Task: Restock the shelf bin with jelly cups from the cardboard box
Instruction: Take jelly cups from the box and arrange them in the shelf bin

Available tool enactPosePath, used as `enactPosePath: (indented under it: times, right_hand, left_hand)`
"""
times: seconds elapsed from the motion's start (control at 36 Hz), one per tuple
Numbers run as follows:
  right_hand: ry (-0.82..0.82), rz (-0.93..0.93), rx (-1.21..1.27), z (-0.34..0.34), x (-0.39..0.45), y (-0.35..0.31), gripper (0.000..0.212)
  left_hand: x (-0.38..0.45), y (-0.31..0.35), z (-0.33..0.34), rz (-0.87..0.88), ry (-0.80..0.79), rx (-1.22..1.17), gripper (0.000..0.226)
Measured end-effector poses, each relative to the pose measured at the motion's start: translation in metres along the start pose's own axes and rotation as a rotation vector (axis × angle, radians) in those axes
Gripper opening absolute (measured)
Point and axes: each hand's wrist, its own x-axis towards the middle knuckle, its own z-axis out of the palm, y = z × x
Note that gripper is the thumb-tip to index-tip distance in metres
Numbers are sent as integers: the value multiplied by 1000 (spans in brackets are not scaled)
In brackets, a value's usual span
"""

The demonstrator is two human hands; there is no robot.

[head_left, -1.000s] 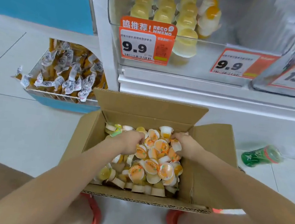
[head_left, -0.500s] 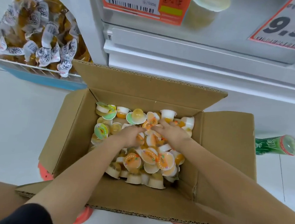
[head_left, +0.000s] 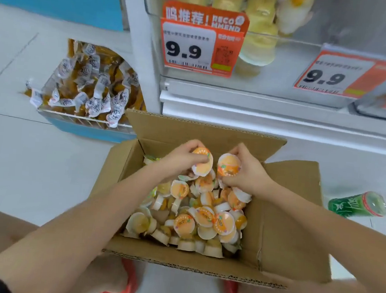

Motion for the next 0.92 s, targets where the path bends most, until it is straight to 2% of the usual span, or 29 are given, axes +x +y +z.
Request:
enactPosePath:
  times: [0.08,0.19,0.25,0.36,0.47,0.5,0.58,0.78,0.92]
  right_hand:
    - [11,-84,-24,-32,-18,-43,53]
    - [104,-173,-134,-67,-54,-92,52]
    - [134,-240,-153,-81,-74,-109,53]
    - [126,-372,-267,-95,-101,-133,71]
    - [52,-518,-336,-93,-105,-144,62]
    - [35,-542,-327,-93,-105,-143,59]
    - [34,-557,-212,-91,-105,-133,63]
    - [81,-542,-3,-86,-103,-122,68]
    - [103,-519,20,-88,-107,-123,65]
  left_hand:
    - [-31,44,-4,69,-147,-15,21]
    - [-76,88,-12,64,-287,-102,50]
    - [-100,96,-15,93,-286,-107,57]
    - [-140,96,-7,191,-272,-194,58]
    - [-148,100,11,321,-118,-90,93]
    - [-147,100,14,336,-97,-99,91]
    - [-145,101,18,341,-129,-116,63]
    - [-139,110,16,253,-272,-223,47]
    - [-132,113,15,177,-333,-337,63]
